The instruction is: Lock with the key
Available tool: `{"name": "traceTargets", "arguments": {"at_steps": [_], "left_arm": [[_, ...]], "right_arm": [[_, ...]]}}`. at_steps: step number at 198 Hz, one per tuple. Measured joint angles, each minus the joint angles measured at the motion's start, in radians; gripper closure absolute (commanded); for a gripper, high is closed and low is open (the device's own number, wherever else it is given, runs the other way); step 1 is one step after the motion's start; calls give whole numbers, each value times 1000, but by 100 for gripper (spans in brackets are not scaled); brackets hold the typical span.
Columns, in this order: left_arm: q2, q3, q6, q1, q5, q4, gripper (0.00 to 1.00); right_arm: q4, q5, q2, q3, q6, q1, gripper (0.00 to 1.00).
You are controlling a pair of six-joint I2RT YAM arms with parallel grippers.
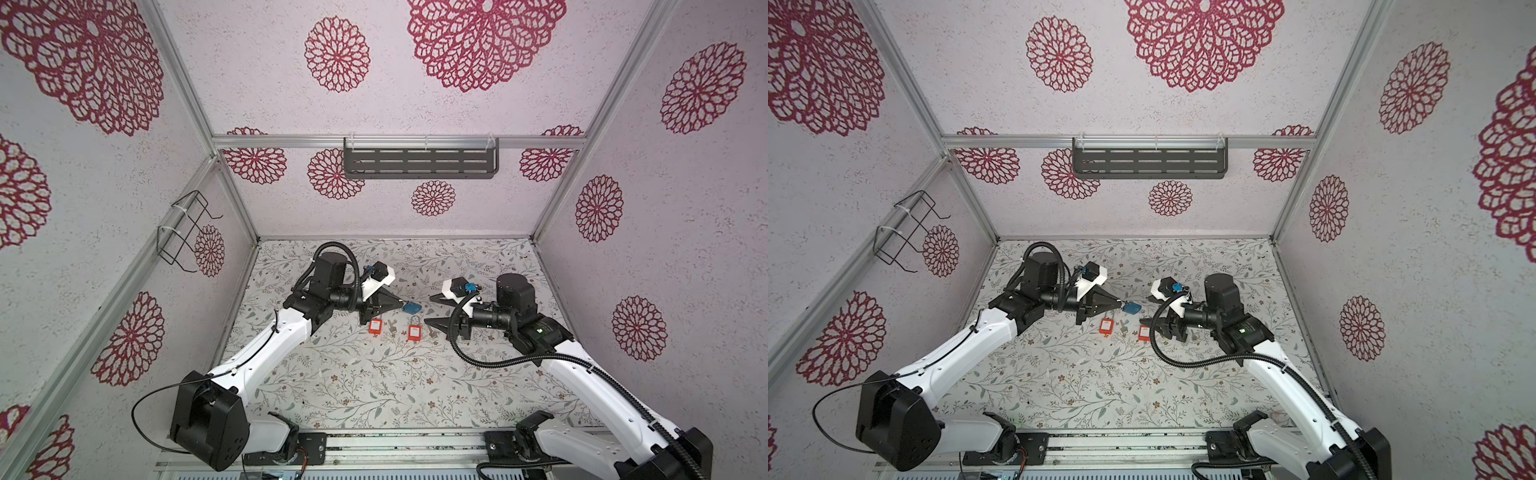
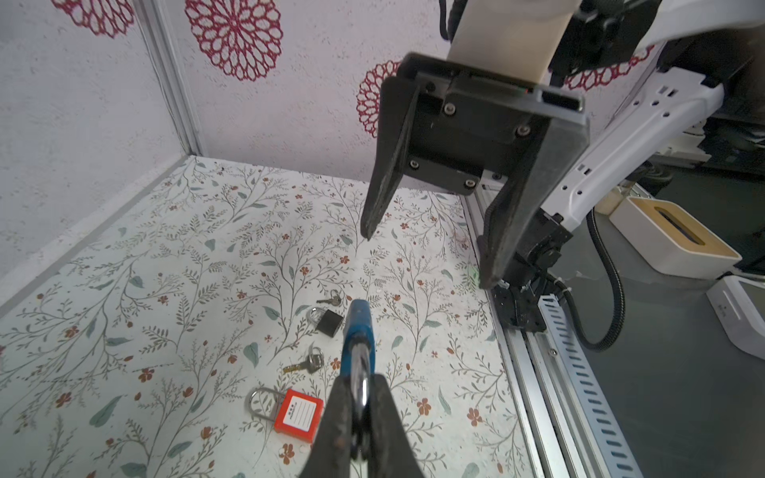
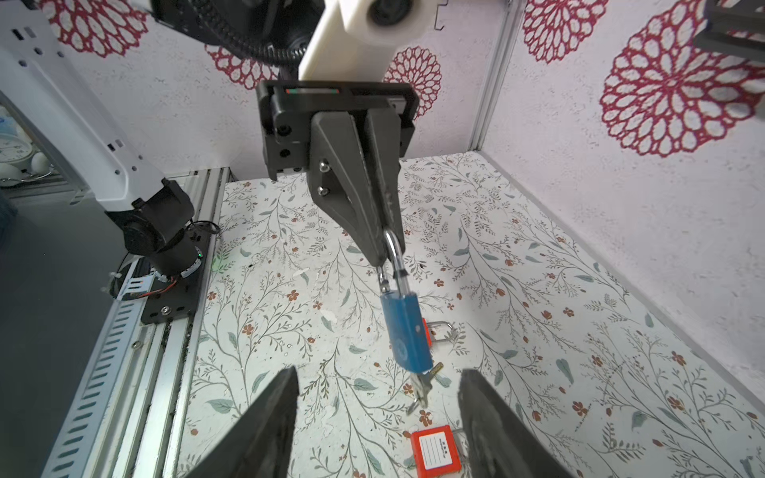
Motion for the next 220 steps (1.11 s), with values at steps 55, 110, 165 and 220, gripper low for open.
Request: {"name": "traceTargets", "arguments": {"at_steps": [55, 110, 165, 220], "left_arm": [[-27, -25, -183, 2, 62, 272, 100], [-23, -62, -330, 4, 123, 468, 100], [9, -64, -417, -4, 140, 593, 100], [15, -77, -446, -19, 145, 630, 100]], "right_arm": [[179, -44, 54, -23, 140, -9, 40], [296, -86, 69, -23, 251, -9, 54], [412, -129, 100, -24, 359, -6, 65], [452, -164, 124, -23, 407, -3, 83]]}}
